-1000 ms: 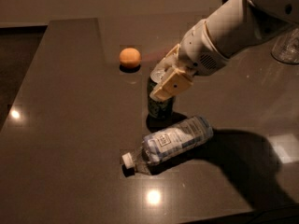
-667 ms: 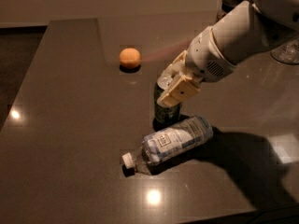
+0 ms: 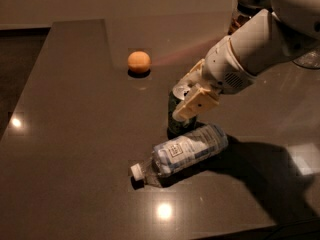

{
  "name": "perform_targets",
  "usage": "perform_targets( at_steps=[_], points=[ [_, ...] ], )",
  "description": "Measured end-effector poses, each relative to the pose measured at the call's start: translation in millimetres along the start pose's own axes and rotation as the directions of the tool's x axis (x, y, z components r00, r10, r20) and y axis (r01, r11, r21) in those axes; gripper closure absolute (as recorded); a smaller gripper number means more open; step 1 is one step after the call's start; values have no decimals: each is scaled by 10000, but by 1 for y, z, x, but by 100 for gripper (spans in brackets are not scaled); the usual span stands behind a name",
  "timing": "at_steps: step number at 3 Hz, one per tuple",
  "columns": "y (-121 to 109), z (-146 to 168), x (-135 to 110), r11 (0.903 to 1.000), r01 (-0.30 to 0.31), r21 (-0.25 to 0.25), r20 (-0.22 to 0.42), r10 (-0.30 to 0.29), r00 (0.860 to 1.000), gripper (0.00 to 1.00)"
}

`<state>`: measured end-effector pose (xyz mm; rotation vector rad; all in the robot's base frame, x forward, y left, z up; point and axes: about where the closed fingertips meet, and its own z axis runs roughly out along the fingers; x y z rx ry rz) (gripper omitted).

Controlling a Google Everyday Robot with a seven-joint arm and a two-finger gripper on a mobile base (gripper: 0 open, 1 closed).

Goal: Move green can near blue plastic bottle

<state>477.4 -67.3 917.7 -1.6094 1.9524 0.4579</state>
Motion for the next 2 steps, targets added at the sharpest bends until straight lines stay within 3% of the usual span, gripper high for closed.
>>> perform_targets(
  at_steps=[2],
  points=[
    [1, 0, -1, 10000, 21, -5, -1, -21, 10000, 0]
  ],
)
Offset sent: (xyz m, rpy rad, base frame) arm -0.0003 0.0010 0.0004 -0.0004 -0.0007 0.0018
